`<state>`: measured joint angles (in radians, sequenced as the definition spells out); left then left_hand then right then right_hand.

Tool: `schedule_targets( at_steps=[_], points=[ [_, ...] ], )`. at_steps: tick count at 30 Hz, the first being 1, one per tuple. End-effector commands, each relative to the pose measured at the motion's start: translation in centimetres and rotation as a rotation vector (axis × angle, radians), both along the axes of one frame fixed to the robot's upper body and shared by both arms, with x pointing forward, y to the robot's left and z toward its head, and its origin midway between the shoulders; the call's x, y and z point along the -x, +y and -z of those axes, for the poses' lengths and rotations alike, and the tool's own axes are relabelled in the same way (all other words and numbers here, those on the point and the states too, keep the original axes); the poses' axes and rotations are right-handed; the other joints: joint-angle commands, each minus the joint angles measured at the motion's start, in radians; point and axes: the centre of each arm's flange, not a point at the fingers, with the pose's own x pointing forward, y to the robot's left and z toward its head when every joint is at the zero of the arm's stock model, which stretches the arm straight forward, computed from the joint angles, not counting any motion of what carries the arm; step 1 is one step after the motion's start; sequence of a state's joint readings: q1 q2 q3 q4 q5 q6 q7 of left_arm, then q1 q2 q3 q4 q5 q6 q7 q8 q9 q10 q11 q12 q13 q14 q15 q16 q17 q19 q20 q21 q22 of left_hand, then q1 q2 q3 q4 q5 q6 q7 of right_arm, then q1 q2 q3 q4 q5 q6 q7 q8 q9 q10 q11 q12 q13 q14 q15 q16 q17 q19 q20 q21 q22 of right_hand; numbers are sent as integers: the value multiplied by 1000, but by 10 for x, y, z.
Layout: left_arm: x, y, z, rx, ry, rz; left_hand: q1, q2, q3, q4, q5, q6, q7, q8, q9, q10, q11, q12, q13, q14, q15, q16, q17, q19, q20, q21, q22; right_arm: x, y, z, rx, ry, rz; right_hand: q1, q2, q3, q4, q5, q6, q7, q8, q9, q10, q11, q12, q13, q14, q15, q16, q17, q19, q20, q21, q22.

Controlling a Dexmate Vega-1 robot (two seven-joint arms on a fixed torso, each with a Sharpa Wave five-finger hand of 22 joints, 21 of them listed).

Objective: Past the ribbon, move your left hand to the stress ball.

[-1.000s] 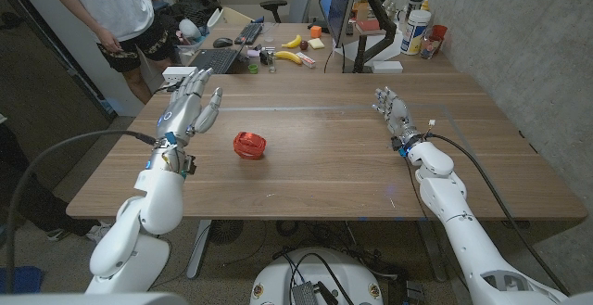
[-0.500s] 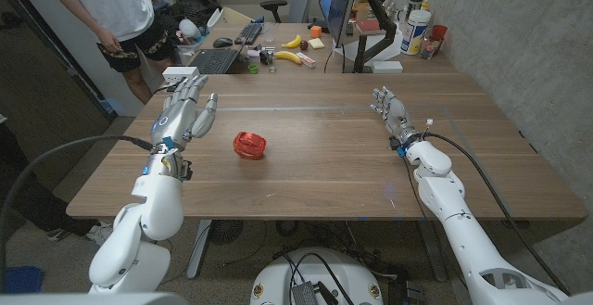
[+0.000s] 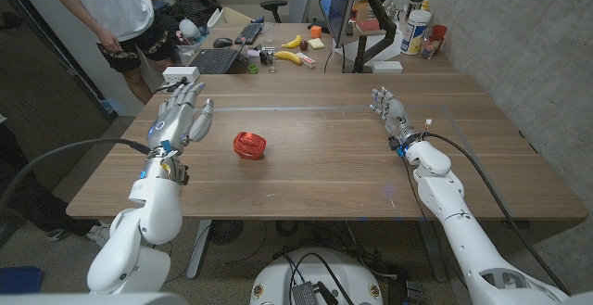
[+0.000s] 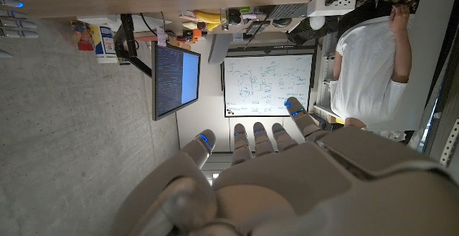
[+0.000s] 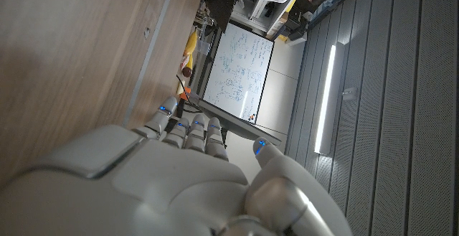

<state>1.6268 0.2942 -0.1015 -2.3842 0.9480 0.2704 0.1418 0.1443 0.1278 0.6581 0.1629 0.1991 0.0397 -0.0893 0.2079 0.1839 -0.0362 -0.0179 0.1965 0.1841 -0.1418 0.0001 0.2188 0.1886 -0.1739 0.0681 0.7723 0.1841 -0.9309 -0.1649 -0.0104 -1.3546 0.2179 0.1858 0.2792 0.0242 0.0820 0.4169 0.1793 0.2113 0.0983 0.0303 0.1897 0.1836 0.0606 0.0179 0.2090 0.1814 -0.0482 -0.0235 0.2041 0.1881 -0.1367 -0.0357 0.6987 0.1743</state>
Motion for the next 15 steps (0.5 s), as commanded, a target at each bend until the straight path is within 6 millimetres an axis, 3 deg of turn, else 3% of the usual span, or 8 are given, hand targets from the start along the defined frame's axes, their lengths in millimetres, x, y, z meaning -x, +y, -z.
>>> schedule_targets(
  at_steps=[1,15],
  points=[
    [5,0,8,23,58,-25,12,47,12,0,-2,3,-6,0,5,4,0,2,1,5,-1,4,5,-128,3,-1,2,0,2,0,7,0,-3,-7,102,-1,0,9,7,0,2,3,6,0,1,4,-1,-6,3,6,6,-59,-4,5],
    [4,4,11,23,96,-40,19,51,22,-1,-3,8,-5,-2,5,3,5,0,2,4,1,2,5,-133,9,-4,2,-1,4,1,13,5,-2,-8,102,-2,0,9,7,0,2,3,8,1,2,4,-2,-6,3,6,7,-60,-7,5]
  ],
)
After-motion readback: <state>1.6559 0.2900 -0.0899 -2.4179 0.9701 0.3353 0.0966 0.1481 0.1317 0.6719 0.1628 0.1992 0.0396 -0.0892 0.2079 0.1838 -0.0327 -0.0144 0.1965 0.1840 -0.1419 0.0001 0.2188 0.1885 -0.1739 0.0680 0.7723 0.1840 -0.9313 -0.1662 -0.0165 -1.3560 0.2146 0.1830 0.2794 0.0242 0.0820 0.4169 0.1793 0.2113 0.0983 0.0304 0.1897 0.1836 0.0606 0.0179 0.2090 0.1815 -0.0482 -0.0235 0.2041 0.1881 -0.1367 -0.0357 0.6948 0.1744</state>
